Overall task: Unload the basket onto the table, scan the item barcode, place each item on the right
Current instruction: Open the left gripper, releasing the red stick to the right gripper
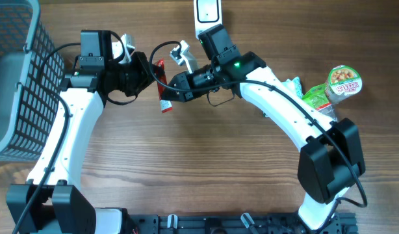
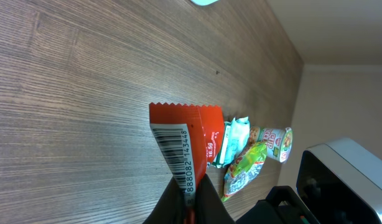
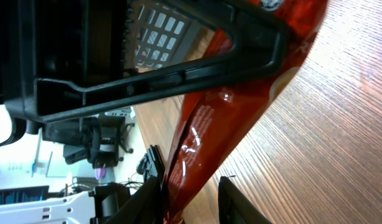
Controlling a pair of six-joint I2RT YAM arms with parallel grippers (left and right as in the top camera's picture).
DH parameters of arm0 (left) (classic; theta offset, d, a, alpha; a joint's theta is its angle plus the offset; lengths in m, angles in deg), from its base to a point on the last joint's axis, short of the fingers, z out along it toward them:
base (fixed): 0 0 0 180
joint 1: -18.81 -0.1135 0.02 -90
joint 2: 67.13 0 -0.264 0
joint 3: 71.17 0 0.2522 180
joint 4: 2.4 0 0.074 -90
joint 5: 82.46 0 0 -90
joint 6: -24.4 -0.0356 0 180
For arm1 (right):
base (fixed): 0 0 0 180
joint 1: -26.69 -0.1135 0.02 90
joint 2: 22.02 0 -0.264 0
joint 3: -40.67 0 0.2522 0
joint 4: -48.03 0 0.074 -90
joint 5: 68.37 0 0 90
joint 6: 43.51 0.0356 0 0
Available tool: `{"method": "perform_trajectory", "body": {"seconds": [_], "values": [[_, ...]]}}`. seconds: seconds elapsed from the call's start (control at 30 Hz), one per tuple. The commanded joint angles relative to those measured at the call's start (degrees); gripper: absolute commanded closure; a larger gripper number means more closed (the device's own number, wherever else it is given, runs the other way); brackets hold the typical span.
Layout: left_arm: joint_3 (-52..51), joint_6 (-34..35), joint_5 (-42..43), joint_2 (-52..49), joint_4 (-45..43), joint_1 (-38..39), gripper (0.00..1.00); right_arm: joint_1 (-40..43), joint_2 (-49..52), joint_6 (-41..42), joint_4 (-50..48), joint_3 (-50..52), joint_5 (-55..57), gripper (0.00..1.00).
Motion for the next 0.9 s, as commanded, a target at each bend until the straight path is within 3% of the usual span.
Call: {"method": "perform_trajectory", "body": {"seconds": [0.0,0.23,0.37,0.47,0.53,0.57,0.7,0.87], "values": [[0.92,-1.07,1.38,1.18,0.00,0.15,0.96,-0.31,-1.18,1.42,-0.46,0.26,1.36,0.67],[0.92,-1.09,1.36,1.18,0.00,0.15,0.96,-1.42,-1.18,1.46,-0.70,0.26,1.33,0.67],[0.92,-1.09,1.36,1.18,0.00,0.15,0.96,-2.25,-1.18,1.46,-1.70,0.26,1.57,0.79],[0.92,-1.11,1.33,1.18,-0.02,0.15,0.96,-2.32,-1.18,1.46,-1.97,0.26,3.28,0.94],[0.92,-1.11,1.11,1.18,-0.02,0.13,0.94,-2.32,-1.18,1.49,-1.51,0.26,5.64,0.96],[0.92,-1.14,0.15,1.18,-0.02,0.13,0.86,-2.32,-1.18,1.53,-0.76,0.26,7.87,0.96],[0.92,-1.14,-12.87,1.18,-0.28,0.02,0.30,-2.32,-1.18,0.87,0.94,0.24,15.30,0.96],[0.92,-1.11,-28.87,1.16,-0.66,-0.02,0.13,-2.32,-1.20,-6.25,2.45,0.24,18.75,0.96]]}}
